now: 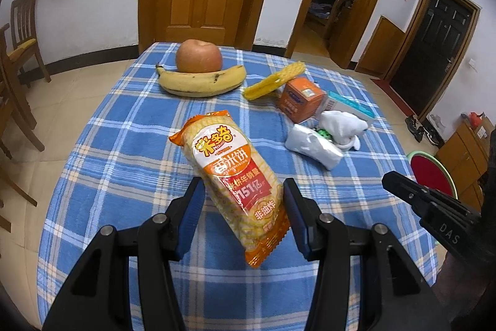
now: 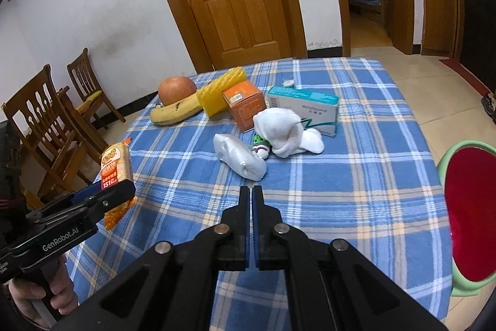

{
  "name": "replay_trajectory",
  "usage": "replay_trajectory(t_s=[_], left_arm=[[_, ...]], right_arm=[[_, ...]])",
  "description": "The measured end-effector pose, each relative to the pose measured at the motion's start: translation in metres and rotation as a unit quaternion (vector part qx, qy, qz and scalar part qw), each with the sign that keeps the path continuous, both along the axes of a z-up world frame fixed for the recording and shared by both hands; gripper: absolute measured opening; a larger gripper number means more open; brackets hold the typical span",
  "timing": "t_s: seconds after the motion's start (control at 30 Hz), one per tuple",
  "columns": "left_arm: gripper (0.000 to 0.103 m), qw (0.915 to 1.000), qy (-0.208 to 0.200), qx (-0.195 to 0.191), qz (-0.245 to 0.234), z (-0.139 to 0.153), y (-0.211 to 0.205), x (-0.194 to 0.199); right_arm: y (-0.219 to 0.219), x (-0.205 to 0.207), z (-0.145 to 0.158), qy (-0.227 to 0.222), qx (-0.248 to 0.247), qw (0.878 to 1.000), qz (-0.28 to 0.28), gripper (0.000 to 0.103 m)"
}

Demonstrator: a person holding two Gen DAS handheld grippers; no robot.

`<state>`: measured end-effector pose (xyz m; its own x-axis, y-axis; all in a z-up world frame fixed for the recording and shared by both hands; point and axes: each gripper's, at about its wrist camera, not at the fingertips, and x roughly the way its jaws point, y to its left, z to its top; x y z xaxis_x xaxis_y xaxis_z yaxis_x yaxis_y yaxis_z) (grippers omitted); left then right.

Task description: Collect trash

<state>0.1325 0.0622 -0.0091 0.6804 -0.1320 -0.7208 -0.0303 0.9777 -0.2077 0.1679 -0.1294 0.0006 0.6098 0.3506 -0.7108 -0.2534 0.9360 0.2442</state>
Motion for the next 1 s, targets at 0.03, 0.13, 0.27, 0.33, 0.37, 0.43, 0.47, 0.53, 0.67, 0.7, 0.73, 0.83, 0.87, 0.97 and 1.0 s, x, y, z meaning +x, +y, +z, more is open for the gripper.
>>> replay_trajectory(t_s=[0.03,0.13,0.27,0.33,0.37,0.43,0.47,0.53,0.67,0.7,0.73,0.83,0.87,0.97,1.0], left_arm=[[0.052,1.0000,-0.001,0.001,-0.002,0.002,-0.002,-0.001],[0.052,1.0000,-0.006,0.001,-0.007,0.006,-0.007,-0.004],[0.052,0.9998,-0.011,-0.001,-0.015,0.012,-0.014,-0.008],[0.052,0.9997,-0.013,-0.001,-0.020,0.015,-0.018,-0.011],[0.052,0.9997,-0.014,-0.001,-0.022,0.016,-0.020,-0.011],[0.052,0.9995,-0.016,-0.001,-0.026,0.018,-0.025,-0.013],[0.052,0.9995,-0.017,-0.001,-0.028,0.019,-0.027,-0.014],[0.052,0.9993,-0.017,-0.003,-0.033,0.021,-0.031,-0.014],[0.052,0.9988,-0.020,-0.002,-0.044,0.025,-0.041,-0.016],[0.052,0.9987,-0.022,-0.002,-0.046,0.026,-0.043,-0.017],[0.052,0.9985,-0.024,-0.001,-0.050,0.027,-0.047,-0.017],[0.052,0.9976,-0.029,0.000,-0.063,0.031,-0.057,-0.019],[0.052,0.9973,-0.030,0.000,-0.067,0.031,-0.061,-0.019],[0.052,0.9963,-0.030,0.000,-0.080,0.033,-0.073,-0.018],[0.052,0.9959,-0.029,0.000,-0.086,0.034,-0.078,-0.018]], right_arm=[[-0.002,-0.002,0.001,-0.002,0.001,1.000,-0.002,0.003],[-0.008,-0.009,0.006,-0.007,0.004,1.000,-0.007,0.003],[-0.018,-0.017,0.013,-0.017,0.008,1.000,-0.016,0.003],[-0.023,-0.021,0.015,-0.022,0.009,1.000,-0.020,0.003],[-0.026,-0.023,0.017,-0.024,0.010,0.999,-0.023,0.003],[-0.031,-0.027,0.019,-0.028,0.011,0.999,-0.028,0.003],[-0.034,-0.028,0.020,-0.030,0.011,0.999,-0.030,0.003],[-0.039,-0.032,0.023,-0.034,0.012,0.999,-0.035,0.003],[-0.050,-0.039,0.027,-0.041,0.014,0.998,-0.046,0.003],[-0.053,-0.040,0.028,-0.042,0.015,0.998,-0.049,0.003],[-0.057,-0.042,0.029,-0.044,0.016,0.998,-0.053,0.003],[-0.068,-0.046,0.032,-0.048,0.017,0.996,-0.067,0.003],[-0.072,-0.047,0.032,-0.049,0.018,0.996,-0.070,0.003],[-0.086,-0.051,0.034,-0.053,0.021,0.995,-0.084,0.003],[-0.090,-0.053,0.034,-0.054,0.022,0.994,-0.088,0.003]])
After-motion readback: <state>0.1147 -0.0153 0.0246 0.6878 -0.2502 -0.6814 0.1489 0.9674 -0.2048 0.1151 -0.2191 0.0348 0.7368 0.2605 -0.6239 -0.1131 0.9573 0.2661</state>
